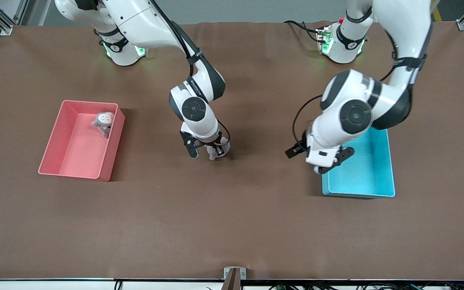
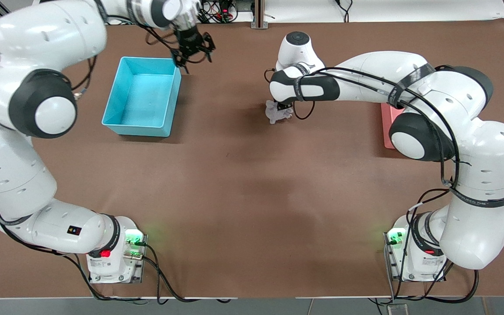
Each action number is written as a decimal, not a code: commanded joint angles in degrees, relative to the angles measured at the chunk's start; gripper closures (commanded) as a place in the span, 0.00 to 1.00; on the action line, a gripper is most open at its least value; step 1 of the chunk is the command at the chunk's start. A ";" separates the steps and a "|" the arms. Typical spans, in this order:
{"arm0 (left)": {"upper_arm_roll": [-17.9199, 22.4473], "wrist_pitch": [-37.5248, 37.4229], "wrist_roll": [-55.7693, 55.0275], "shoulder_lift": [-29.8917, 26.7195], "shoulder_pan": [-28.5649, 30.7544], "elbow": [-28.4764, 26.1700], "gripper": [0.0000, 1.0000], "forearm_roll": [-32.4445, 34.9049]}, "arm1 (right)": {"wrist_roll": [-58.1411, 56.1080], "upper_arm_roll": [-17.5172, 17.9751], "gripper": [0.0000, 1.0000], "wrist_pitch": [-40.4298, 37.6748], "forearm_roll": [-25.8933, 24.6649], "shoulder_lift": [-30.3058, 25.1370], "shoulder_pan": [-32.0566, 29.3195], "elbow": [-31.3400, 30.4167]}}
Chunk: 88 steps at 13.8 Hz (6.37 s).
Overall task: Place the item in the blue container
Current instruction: 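Set the gray plush mid-table with the right gripper while the left gripper approaches, then grasp the gray plush with the left gripper while the right gripper returns, then drop the gray plush into the blue box while the right gripper grasps Totoro, then lift the Totoro plush with the right gripper while the left gripper withdraws, then set the Totoro plush on the table middle and open the right gripper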
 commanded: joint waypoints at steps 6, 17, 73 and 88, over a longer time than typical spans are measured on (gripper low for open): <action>0.26 17.12 -28.47 7.44 -8.52 1.31 0.00 -8.87 | -10.87 -1.00 0.00 -8.31 0.32 -4.15 -4.71 1.01; 0.87 41.05 -48.89 18.60 -22.15 1.67 0.00 -8.34 | -57.11 -1.18 0.00 -22.76 -8.64 -28.07 -29.75 -18.39; -5.55 0.79 -7.84 4.81 5.61 6.24 0.00 5.37 | -73.72 -0.65 1.00 -44.30 -1.27 -18.33 -44.57 -6.11; -4.84 2.29 -7.93 7.18 6.41 3.86 0.00 8.54 | -12.44 -0.74 1.00 -9.50 5.15 0.20 -3.69 4.17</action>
